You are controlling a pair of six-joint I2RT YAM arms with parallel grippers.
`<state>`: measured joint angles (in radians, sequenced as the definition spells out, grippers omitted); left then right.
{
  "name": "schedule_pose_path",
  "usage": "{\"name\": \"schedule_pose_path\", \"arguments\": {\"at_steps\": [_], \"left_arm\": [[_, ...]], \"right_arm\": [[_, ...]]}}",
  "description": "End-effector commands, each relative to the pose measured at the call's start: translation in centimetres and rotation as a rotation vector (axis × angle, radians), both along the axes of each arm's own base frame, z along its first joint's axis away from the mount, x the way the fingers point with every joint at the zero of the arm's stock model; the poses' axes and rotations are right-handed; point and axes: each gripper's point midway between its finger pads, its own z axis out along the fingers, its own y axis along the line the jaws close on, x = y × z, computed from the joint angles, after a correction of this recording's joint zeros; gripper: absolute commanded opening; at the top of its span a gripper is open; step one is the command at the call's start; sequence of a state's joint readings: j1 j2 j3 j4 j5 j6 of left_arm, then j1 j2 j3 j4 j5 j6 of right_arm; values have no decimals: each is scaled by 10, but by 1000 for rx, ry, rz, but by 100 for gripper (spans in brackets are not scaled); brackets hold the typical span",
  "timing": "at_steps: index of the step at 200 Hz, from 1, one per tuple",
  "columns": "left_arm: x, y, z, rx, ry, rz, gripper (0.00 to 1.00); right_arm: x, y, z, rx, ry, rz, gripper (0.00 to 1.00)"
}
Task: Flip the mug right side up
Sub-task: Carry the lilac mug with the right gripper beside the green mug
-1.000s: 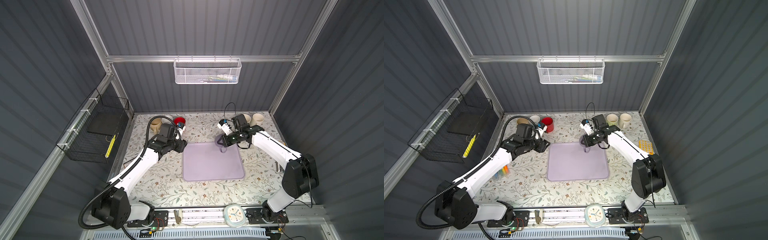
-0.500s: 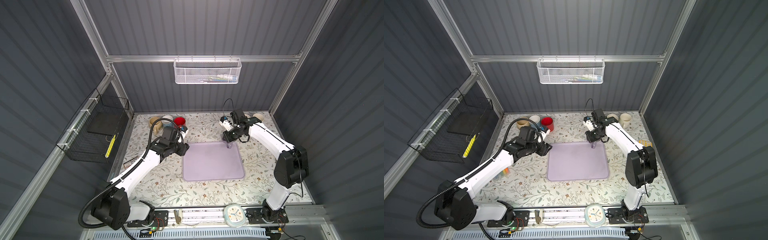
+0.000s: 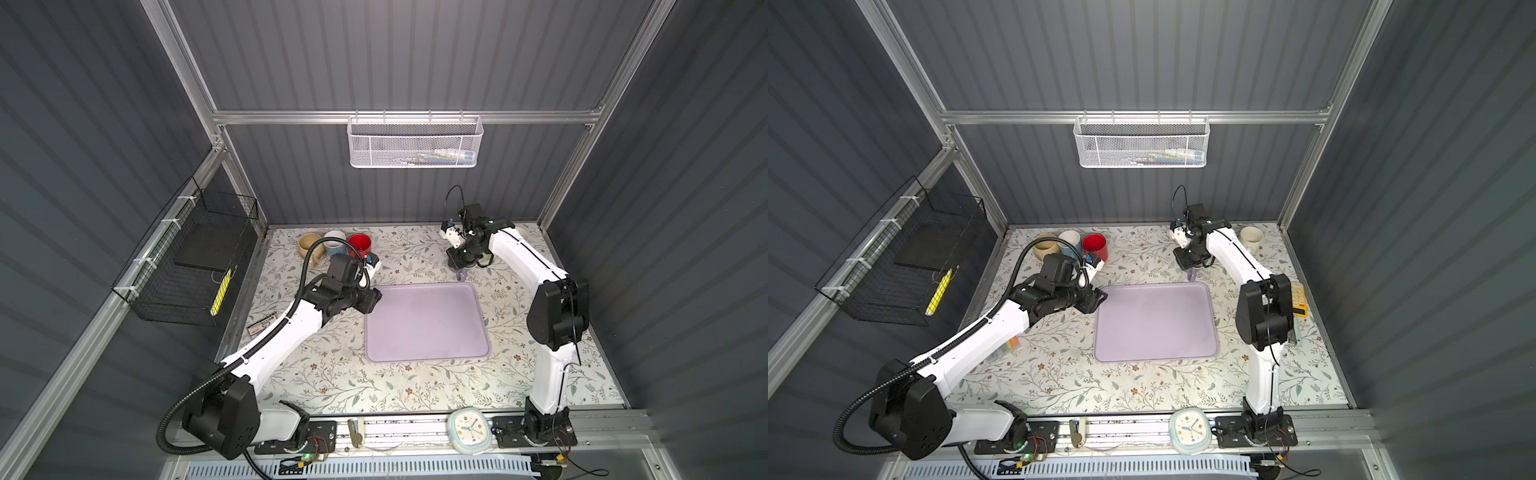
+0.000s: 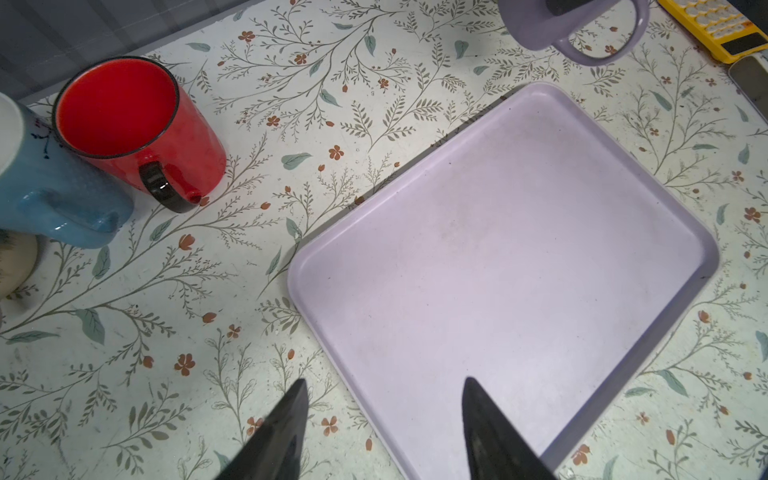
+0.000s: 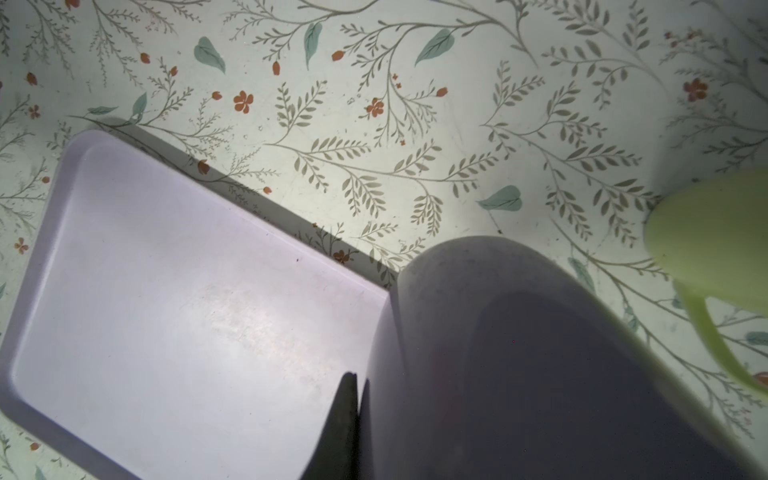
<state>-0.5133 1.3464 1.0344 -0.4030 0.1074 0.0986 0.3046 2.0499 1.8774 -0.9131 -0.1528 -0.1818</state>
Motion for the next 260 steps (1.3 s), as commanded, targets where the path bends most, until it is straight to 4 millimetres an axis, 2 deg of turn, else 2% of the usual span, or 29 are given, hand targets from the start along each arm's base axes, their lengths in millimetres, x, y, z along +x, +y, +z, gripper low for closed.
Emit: {"name": "schedule_pose_path", "arguments": {"at_steps": [1, 104, 166, 207, 260], "left_arm": [[-5, -8, 3, -19, -3, -41, 60], [-12, -19, -1, -31, 23, -81, 60], [-13, -22, -5, -30, 35, -88, 59], [-12, -22, -5, -28, 33, -88, 59], [-12, -21, -7, -21, 34, -86, 59]], "right_arm": [[15, -9, 8, -34, -43, -3, 0], [58, -17, -24, -97, -47, 9, 0], [80, -22, -31, -101, -68, 15, 0], [89, -21, -36, -90, -68, 41, 0], [91, -27, -44, -99, -55, 50, 0]]}}
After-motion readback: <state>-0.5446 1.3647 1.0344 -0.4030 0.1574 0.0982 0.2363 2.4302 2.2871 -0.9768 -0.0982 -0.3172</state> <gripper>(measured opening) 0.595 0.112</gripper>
